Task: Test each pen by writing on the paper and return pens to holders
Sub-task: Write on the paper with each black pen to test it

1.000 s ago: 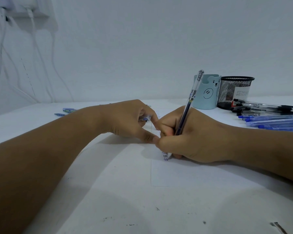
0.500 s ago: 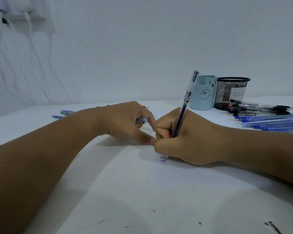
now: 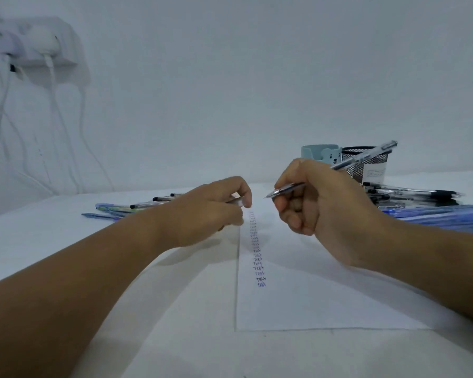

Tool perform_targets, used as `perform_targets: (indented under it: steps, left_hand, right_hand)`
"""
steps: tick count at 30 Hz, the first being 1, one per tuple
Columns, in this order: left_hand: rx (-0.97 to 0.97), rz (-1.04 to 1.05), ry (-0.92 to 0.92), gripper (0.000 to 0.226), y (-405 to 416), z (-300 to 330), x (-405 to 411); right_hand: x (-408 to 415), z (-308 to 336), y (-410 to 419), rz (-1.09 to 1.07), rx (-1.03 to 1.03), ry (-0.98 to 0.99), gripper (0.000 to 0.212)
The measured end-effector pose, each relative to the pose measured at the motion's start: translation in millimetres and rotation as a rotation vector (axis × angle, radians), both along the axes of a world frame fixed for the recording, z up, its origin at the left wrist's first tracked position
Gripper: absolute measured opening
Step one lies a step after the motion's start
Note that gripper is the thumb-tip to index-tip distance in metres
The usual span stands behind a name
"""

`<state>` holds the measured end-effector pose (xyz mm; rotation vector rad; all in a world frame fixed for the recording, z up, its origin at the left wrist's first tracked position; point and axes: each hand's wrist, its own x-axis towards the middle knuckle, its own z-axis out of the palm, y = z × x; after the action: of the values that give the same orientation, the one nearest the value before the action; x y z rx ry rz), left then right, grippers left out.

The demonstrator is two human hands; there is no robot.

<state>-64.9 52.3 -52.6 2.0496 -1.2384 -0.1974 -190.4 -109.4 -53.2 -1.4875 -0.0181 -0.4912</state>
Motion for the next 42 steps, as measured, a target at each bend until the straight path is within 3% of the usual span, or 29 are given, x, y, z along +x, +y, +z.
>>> perform_targets:
  steps: [2,5,8,14,24,29,33,40,42]
  left_hand:
    - [-0.054,-0.001,0.067,0.012,-4.0,-1.6,-1.2]
    - [-0.077,0.005,0.008,0.004,-8.3,-5.7,-2.2]
    - [-0.067,0.002,-0.039,0.020,-10.1,-9.8,-2.8]
    - [-0.067,0.030,-0.155,0.021,-13.4,-11.3,-7.3]
    - [-0.090,0.068,-0.158,0.018,-13.1,-10.5,-7.0]
    - [-0.135,0.007,-0.253,0.012,-13.4,-6.4,-17.5]
    - [-0.197,0.016,-0.261,0.011,-14.8,-8.1,-21.3]
    - [-0.328,0.074,-0.042,0.017,-25.4,-11.8,-28.8]
    - [-0.314,0.104,-0.023,0.037,-27.9,-12.4,-27.8]
  right_hand:
    - [4.0,-1.1,-3.7,-0.045,-0.034,-0.036,0.021]
    - [7.9,-2.9,-8.9,-0.103,-0.090,-0.072,0.020]
    - [9.1,-4.0,-12.8,-0.123,-0.130,-0.080,0.020]
    - [12.3,-8.3,-14.3,-0.103,-0.166,-0.069,0.021]
    - [15.1,-10.6,-17.5,-0.094,-0.155,-0.086,0.018]
    - [15.3,-17.8,-19.7,-0.019,-0.293,-0.135,0.015]
    - [17.2,-23.1,-21.8,-0.002,-0.230,-0.159,0.026]
    - [17.2,-11.6,-24.2,-0.056,-0.250,-0.137,0.036]
    - [21.1,-2.1,-29.1,-0.135,-0.260,-0.101,0.042]
